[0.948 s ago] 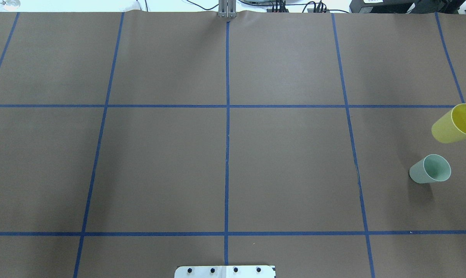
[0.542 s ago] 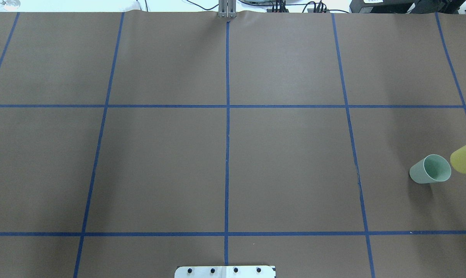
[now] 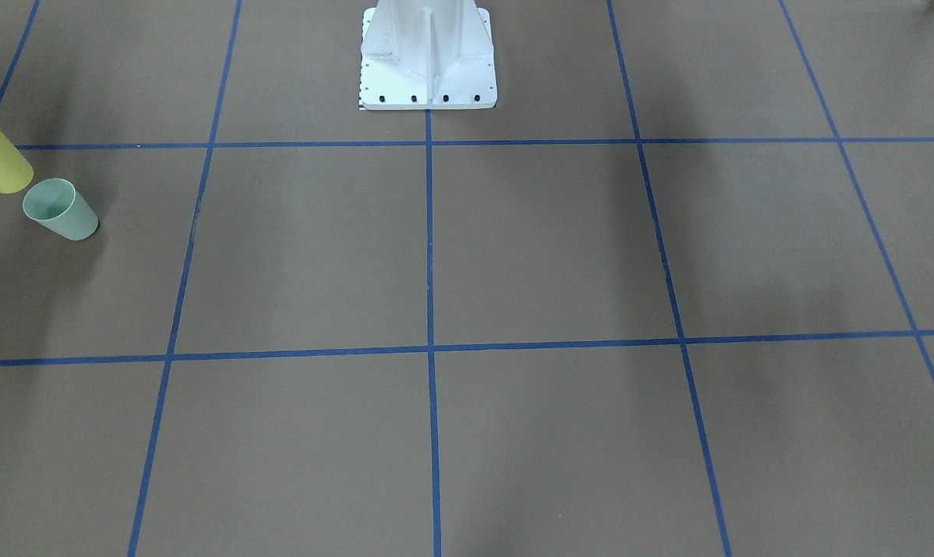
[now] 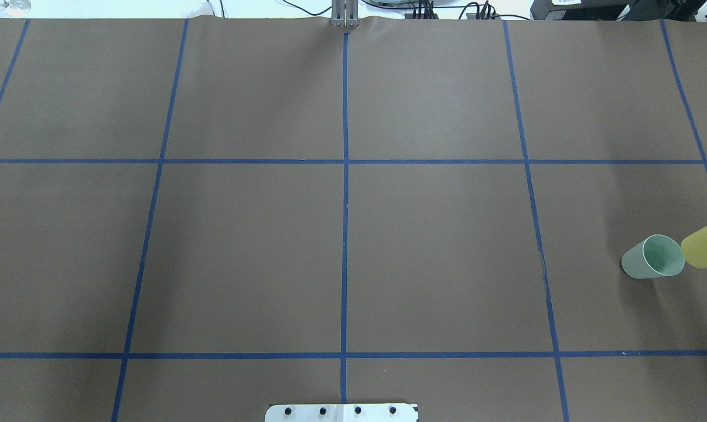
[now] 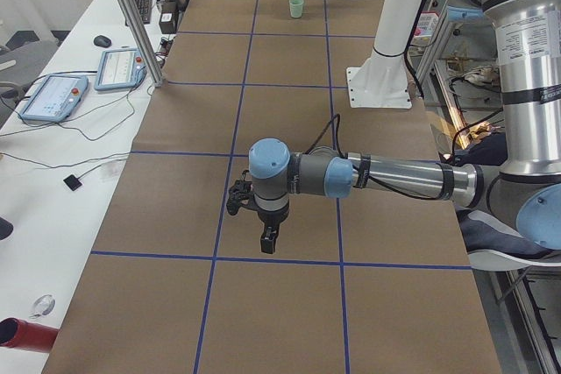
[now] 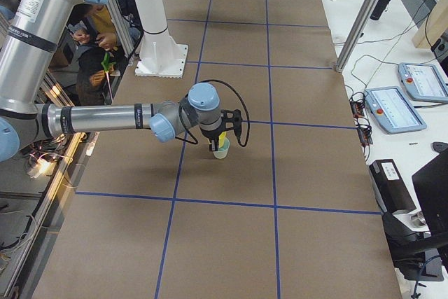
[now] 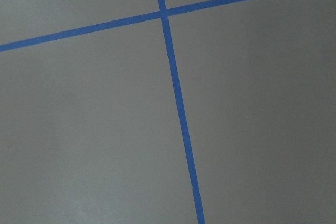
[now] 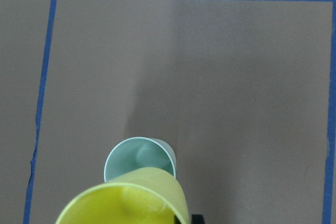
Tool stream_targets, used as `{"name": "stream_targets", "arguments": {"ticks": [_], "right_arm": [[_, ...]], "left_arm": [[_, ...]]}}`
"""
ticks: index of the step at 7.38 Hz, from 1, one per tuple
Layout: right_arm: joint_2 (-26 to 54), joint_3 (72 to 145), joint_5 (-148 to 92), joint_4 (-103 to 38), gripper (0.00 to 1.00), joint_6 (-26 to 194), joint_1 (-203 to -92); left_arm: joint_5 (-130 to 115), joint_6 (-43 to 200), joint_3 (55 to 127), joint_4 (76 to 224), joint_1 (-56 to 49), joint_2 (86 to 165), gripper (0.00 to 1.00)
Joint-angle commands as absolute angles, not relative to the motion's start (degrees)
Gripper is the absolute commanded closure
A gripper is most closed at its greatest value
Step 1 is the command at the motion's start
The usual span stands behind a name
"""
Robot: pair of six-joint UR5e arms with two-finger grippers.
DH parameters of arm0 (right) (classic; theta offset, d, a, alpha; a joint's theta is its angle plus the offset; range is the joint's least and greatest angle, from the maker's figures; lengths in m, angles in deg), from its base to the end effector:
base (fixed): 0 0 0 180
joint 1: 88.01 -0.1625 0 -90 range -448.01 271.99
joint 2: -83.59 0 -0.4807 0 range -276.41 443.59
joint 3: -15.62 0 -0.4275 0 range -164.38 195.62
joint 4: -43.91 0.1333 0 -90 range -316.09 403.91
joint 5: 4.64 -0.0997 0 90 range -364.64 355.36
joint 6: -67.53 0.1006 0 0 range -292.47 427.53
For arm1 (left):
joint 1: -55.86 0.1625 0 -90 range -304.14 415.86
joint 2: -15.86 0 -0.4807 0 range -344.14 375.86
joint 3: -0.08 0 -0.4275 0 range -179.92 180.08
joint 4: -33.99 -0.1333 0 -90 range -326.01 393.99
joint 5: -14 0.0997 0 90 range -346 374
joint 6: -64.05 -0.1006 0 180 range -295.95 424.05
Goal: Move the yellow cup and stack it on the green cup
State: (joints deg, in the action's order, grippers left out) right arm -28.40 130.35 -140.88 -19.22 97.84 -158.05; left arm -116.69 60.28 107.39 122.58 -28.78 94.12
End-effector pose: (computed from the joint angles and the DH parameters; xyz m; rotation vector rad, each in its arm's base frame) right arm -0.0686 -0.3667 0.5990 0.1068 -0.9195 -0.0409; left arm -0.0270 -0.4371 0.6605 0.0598 0.7117 0.1783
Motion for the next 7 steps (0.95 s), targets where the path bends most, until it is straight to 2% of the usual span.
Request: {"name": "stream_targets", "arguments": {"ticks": [1, 7], "right_arm": [[-26.80, 129.70, -140.34, -18.33, 1.00, 101.43, -154.83], [-26.44, 128.38, -136.39, -17.44, 1.00, 102.86, -151.82]], "left_arm": [[-116.69, 60.28, 107.40, 122.58, -28.87, 93.99, 0.00], [-116.78, 60.19, 107.40, 122.58, -28.87, 93.91, 0.00]]}}
